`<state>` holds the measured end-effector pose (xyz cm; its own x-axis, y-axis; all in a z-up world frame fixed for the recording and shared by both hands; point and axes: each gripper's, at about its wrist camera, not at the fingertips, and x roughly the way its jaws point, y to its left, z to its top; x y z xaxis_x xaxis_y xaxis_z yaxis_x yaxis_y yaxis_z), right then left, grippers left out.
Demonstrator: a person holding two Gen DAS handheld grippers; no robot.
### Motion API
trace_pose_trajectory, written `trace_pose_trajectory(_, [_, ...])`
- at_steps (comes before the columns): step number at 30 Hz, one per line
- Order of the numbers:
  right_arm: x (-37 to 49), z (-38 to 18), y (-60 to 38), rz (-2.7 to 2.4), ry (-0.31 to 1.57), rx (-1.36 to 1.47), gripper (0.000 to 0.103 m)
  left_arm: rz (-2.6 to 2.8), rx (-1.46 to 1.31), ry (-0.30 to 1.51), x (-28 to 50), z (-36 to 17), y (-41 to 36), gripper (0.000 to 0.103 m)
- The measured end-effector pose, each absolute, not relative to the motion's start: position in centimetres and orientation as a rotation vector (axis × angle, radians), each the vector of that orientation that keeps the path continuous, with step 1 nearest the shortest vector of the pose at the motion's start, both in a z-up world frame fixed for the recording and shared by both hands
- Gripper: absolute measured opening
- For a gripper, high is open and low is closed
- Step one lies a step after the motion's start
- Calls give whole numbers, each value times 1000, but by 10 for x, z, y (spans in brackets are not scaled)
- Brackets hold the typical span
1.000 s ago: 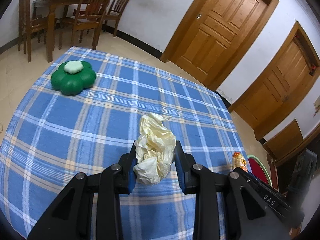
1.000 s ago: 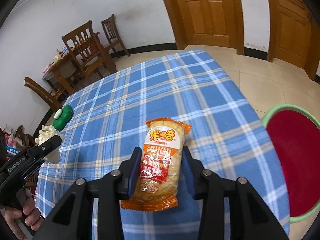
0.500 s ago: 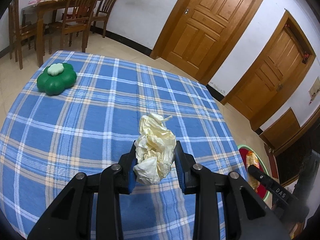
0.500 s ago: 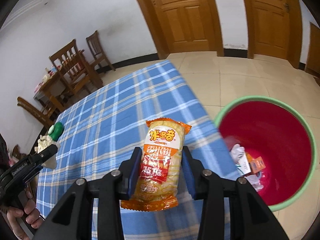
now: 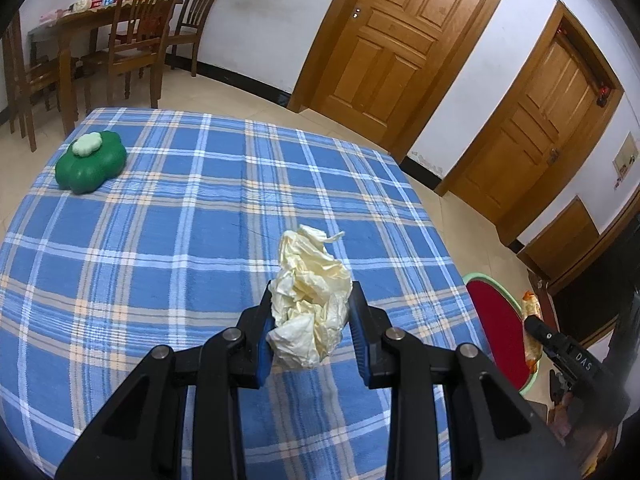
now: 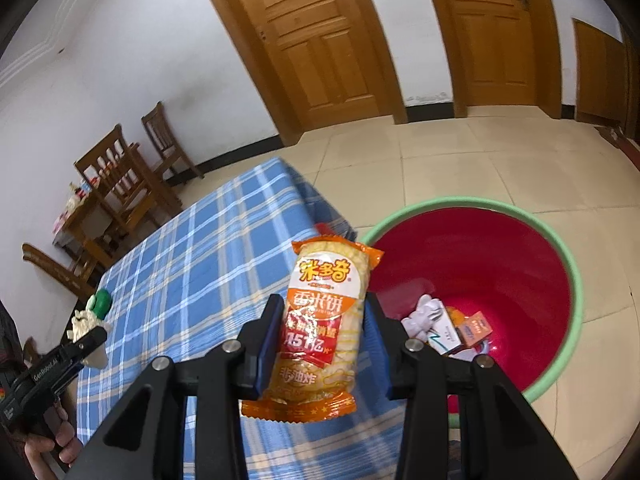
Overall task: Collect trash
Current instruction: 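Carry the snack bag and crumpled paper over the red bin, then open the right tool to drop the snack bag into the bin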
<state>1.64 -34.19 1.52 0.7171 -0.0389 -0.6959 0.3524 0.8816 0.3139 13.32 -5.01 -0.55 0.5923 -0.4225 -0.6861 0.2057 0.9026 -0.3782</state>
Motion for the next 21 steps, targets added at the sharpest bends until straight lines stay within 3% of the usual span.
trace_pose_trajectory(21, [-20, -11, -421, -427, 734, 589, 43, -493, -183, 889, 121, -3, -110, 33])
